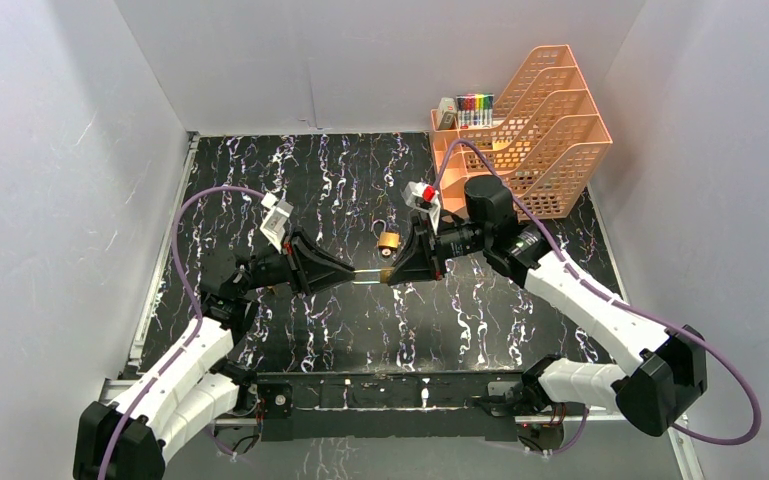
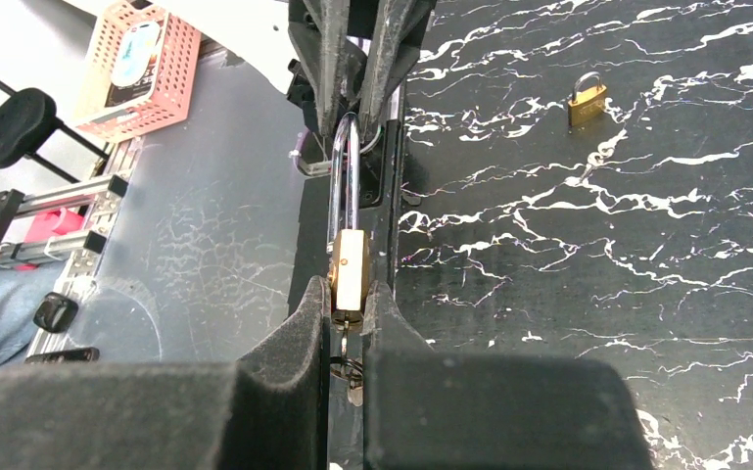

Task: Lock with the key
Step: Lock the lock.

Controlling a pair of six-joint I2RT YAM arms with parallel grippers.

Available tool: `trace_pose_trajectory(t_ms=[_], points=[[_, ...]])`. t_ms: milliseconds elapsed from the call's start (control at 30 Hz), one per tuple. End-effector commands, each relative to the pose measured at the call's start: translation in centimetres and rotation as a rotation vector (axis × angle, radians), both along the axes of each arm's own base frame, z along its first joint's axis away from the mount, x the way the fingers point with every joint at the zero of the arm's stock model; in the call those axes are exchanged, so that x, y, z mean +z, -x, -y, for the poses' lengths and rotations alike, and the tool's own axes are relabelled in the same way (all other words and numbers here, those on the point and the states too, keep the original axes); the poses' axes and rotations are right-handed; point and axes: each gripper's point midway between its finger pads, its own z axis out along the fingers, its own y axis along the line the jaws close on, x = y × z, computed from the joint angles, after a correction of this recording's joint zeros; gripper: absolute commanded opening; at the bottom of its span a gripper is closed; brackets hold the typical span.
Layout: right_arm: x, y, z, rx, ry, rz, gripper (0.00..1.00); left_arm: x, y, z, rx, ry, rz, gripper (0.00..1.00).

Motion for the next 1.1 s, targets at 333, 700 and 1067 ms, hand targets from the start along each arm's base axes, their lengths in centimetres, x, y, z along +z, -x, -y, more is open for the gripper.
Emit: trace_pose_trajectory(t_ms=[333,700,1067], points=[[3.1,-0.2,-0.6,0.05,-0.072,0.046,0.0,0.3,1.1,0.1,-0.045,0.002,0.045,0.0],[3.4,-0.4,-1.2,0.074,-0.101,0.007,0.0,-0.2,0.2,0.3,0.014,0.016,0.021,0.0],[3.4,-0.3,-2.3,0.06,-0.13,-0.012,0.0,-1.0,-0.9,1.8,0.059,0.021,-0.004,0.0]])
